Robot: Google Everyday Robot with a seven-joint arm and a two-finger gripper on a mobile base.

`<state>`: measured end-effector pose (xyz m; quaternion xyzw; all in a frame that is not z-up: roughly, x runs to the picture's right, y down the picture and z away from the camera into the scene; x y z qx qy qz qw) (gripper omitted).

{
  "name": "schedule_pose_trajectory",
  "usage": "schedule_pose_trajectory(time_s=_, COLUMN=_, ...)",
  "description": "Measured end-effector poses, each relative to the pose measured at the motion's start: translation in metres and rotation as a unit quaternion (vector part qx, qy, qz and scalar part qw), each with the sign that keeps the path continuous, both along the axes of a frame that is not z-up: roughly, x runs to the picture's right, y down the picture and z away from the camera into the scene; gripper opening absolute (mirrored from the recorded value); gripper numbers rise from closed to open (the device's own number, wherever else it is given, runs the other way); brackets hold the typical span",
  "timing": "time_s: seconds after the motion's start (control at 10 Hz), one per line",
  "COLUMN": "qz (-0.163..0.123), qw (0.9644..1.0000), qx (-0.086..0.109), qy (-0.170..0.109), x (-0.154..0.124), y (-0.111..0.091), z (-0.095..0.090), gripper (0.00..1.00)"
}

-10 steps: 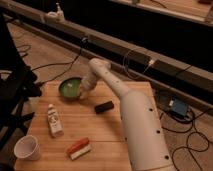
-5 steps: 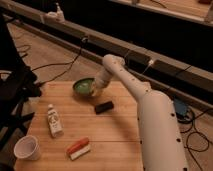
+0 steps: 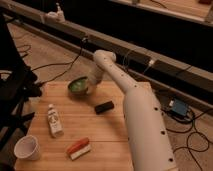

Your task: Drag the ceramic bowl in a circle

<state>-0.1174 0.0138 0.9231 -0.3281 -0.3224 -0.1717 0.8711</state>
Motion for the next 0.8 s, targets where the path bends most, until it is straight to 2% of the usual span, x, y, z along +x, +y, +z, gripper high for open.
schedule_pose_trajectory(time_s=0.2, qz=-0.016, qw=0.9994, qx=0.003, qy=-0.029, x=-0.025, y=0.002, z=-0.010, gripper=0.00)
schedule_pose_trajectory(time_s=0.4, qz=-0.022, qw=0.9988, qx=0.001, qy=-0.045, x=-0.027, y=0.006, z=-0.024, gripper=0.00)
schedule_pose_trajectory(time_s=0.6, qz=-0.020, qw=0.9991, qx=-0.001, qy=-0.039, x=-0.004, y=0.012, z=-0.040, gripper=0.00)
schedule_pose_trajectory(time_s=0.8, qz=-0.026, qw=0.9995, qx=-0.010, qy=-0.015, x=0.041, y=0.024, z=-0.057, gripper=0.00)
